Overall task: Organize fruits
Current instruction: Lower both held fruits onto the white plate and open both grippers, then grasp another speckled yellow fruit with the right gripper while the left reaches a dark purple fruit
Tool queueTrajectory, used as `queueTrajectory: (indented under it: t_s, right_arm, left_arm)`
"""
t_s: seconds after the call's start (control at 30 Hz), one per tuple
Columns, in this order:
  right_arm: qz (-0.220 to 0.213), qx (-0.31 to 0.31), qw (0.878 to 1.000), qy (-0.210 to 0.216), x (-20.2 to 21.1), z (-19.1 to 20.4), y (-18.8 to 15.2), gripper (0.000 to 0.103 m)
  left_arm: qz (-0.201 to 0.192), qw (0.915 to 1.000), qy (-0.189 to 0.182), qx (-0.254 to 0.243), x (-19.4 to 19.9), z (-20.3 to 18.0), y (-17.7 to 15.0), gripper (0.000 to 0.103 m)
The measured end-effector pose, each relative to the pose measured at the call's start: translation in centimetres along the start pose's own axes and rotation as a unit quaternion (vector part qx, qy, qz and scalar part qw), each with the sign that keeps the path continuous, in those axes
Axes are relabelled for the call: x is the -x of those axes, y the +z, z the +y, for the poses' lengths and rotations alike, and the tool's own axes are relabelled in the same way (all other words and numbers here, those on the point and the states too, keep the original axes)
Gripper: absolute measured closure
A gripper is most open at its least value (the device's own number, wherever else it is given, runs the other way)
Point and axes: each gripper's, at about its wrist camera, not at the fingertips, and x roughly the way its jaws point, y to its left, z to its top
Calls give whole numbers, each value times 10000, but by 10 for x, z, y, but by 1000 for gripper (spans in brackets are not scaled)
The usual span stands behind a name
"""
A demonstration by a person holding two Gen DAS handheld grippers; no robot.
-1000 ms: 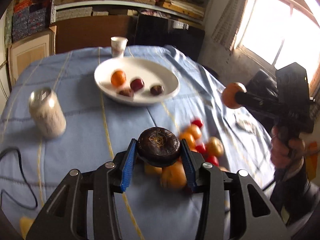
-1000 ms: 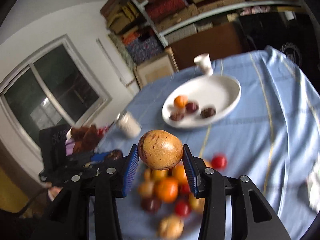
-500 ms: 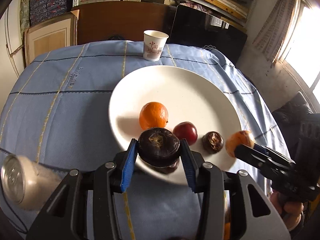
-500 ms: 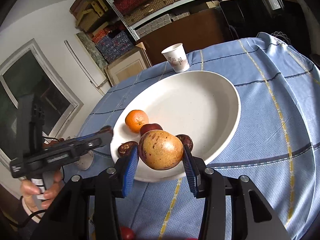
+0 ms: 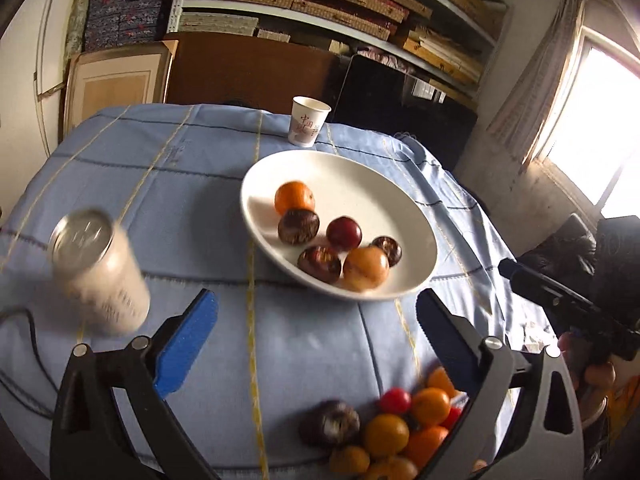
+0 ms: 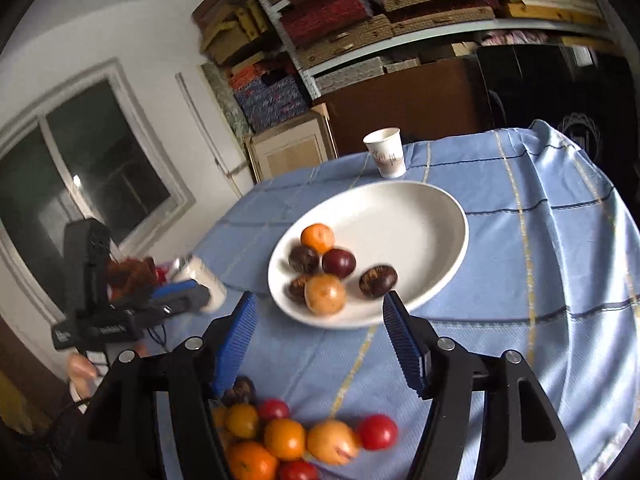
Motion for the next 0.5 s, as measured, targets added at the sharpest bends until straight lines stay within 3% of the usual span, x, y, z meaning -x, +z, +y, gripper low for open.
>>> queueTrajectory:
  t_s: [0.07, 0.17, 0.33, 0.5]
  right_arm:
    - [228, 124, 9996, -60, -1, 0, -13, 37]
    - [623, 372, 9971, -250, 1, 3, -34, 37]
    - [1192, 568, 9912, 117, 3, 8, -65, 37]
    - [1297, 583, 9893, 328, 11, 8, -78, 37]
  left_arm:
    - [-31, 9996, 227, 184, 6, 7, -16, 5]
    - [47, 9988, 281, 396, 11, 16, -32, 5]
    - [125, 9979, 276, 574, 21, 27, -48, 5]
    - [172, 9978, 230, 593, 23, 26, -54, 5]
